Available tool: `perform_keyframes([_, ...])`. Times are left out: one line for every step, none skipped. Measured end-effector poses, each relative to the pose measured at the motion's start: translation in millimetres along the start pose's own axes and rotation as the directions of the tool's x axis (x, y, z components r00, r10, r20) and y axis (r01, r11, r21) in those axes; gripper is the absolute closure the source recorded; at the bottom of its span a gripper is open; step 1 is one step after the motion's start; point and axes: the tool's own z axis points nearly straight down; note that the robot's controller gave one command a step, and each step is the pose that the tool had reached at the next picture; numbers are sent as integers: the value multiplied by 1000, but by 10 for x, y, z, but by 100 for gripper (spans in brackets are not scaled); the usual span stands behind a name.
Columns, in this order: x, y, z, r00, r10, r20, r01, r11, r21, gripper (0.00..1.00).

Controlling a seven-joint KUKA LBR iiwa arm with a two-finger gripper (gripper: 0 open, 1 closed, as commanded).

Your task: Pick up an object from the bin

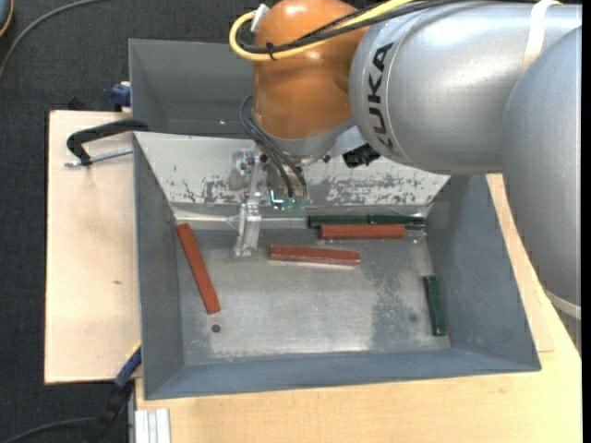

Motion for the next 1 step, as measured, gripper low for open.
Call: perform_keyframes([122,-895,1500,998,60,-1,-60,998,2,0])
